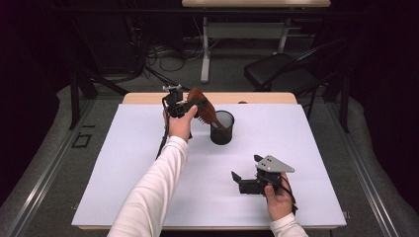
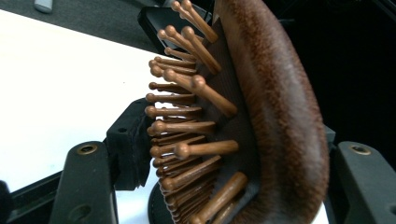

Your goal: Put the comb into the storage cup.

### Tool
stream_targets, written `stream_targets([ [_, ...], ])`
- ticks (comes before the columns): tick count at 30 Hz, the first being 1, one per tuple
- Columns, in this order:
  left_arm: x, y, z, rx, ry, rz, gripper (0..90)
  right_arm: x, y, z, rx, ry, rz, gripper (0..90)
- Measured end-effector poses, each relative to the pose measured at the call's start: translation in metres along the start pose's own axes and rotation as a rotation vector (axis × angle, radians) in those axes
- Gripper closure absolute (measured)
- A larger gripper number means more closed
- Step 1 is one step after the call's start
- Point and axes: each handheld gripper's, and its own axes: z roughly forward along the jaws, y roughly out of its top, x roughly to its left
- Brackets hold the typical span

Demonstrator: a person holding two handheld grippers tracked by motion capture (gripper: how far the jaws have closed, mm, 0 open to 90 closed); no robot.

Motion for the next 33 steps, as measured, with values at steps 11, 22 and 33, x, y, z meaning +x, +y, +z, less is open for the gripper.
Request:
stream_targets([
  [11, -0.0003, 0.0007, -0.0009, 0.001, -0.002, 0.009, 34.3, 0.0001, 0.0000, 0.0000, 0.001, 0.000, -0.001, 2.7],
  [22, 0.0005, 0.0018, -0.0018, 0.005, 0.004, 0.015, 32.6, 0.0002, -0.0001, 0.0002, 0.000, -0.001, -0.002, 2.9],
  [33, -0.0006, 0.0026, -0.0028, -0.016, 0.025, 0.035, 29.9, 0.0010, -0.0007, 0.0009, 0.007, 0.001, -0.006, 3.2],
])
